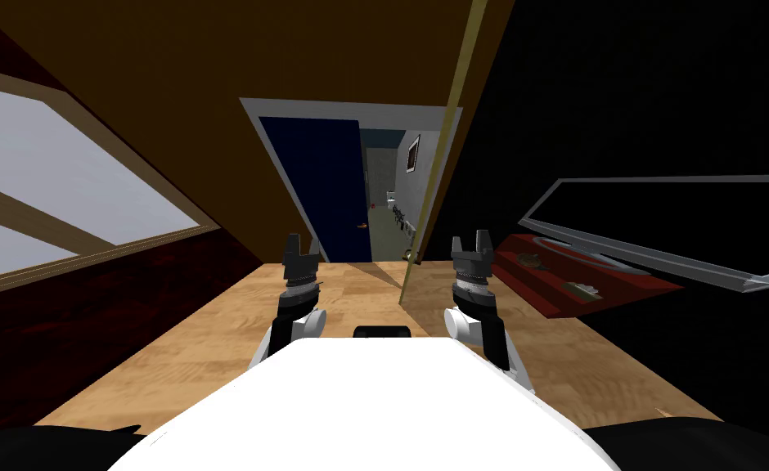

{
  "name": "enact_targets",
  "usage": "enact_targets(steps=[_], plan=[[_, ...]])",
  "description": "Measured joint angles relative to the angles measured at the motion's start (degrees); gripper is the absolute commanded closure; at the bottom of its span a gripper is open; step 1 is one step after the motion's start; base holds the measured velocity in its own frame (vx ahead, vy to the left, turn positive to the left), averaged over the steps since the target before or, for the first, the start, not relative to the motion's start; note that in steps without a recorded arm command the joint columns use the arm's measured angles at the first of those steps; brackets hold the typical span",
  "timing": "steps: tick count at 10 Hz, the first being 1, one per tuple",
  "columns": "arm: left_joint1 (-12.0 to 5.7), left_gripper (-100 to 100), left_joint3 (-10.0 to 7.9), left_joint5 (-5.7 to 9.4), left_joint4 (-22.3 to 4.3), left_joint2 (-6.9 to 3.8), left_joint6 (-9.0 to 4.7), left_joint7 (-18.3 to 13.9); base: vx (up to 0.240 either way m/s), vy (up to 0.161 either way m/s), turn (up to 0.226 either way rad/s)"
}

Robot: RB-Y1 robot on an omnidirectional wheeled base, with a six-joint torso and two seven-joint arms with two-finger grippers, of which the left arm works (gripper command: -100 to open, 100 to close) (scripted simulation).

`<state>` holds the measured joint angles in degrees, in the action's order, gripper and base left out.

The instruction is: Pull the door open

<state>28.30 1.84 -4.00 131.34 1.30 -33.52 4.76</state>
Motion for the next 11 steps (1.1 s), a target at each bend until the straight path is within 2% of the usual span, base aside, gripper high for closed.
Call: enact_targets(steps=[4,9,11], plan=[[-1.82,-100,-0.90,0.45,-4.38,-1.37,-0.42,0.06,0.042,0.048,-0.007],[-3.83,-100,-1.48,0.71,-9.63,-2.32,-1.18,0.45,0.049,0.038,0.000],[-5.10,-100,-2.39,1.16,-12.69,-3.09,-1.87,0.30,0.062,0.033,-0.001]])
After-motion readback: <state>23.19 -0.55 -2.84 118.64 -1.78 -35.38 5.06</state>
